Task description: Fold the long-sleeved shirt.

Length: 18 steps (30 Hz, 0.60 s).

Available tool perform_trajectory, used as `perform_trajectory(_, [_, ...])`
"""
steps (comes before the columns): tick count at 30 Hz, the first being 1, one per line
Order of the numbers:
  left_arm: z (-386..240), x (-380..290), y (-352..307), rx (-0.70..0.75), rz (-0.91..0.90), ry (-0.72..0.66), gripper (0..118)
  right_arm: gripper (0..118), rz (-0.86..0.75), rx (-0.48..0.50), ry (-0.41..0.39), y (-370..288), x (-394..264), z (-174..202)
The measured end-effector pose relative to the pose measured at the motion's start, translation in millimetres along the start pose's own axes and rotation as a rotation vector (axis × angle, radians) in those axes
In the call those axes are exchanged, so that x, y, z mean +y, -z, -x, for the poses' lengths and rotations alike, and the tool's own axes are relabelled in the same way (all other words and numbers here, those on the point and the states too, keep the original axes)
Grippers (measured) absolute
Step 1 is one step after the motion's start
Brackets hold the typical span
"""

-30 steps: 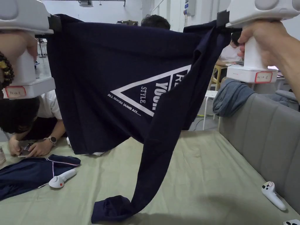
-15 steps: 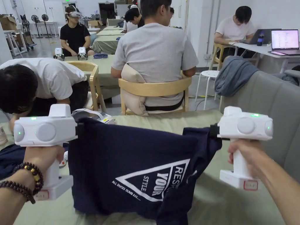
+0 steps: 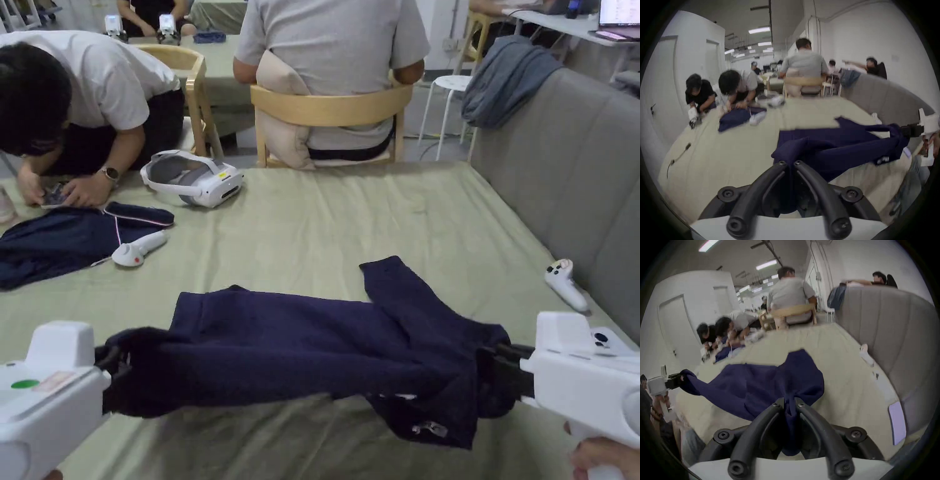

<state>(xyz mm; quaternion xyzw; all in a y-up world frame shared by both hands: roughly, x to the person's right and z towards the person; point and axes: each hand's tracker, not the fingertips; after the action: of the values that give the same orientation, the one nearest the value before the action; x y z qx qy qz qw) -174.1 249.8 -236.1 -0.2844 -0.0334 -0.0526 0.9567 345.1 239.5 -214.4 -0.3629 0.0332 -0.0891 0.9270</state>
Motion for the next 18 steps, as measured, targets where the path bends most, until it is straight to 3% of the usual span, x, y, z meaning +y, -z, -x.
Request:
perform_trajectory(2, [-6.9, -38.1, 7.2, 0.003, 0.130, -0.002, 6, 9, 0.113, -0.017, -0.077, 16.0, -27.0, -0.1])
perform_trajectory(5, [-16.9, -86.0, 36.9, -0.068, 0.304, -0.046, 6, 9, 0.291, -0.025, -0.116, 59.5, -56.4, 1.9])
perform_trajectory(8, [-28.2, -102.1, 47.4, -0.026, 0.324, -0.008, 6, 9, 0.364, -0.075, -0.200, 80.2, -75.0, 13.0])
perform_trajectory(9, [-27.1, -105.5, 48.8, -0.036, 0.333, -0.027, 18, 9, 0.363, -0.072, -0.183, 82.7, -76.0, 11.9])
perform_trajectory(10, [-23.2, -105.6, 48.4, -0.051, 0.315, -0.066, 42, 10, 0.352, -0.067, -0.176, 78.7, -73.4, 11.6])
perform_trajectory(11, [-17.6, -101.4, 46.7, -0.084, 0.296, -0.145, 80, 19, 0.336, -0.056, -0.176, 64.8, -66.5, 15.2])
perform_trajectory(12, [-13.1, -96.2, 39.7, -0.119, 0.301, -0.193, 111, 50, 0.306, -0.053, -0.164, 51.5, -60.1, 15.4])
perform_trajectory(14, [-6.9, -82.3, 21.5, -0.135, 0.242, -0.244, 103, 116, 0.196, -0.064, -0.139, 19.3, -46.1, 15.4])
perform_trajectory(16, [9.9, -73.6, 22.2, -0.143, 0.217, -0.236, 99, 111, 0.067, -0.025, -0.103, -8.7, -31.3, 8.3])
perform_trajectory(17, [12.2, -65.4, 19.8, -0.130, 0.214, -0.229, 85, 100, 0.024, -0.058, -0.121, -16.3, -20.1, 4.5])
perform_trajectory(18, [14.5, -57.5, 16.4, -0.123, 0.184, -0.225, 41, 58, 0.043, -0.054, -0.072, -21.1, -11.9, -1.0])
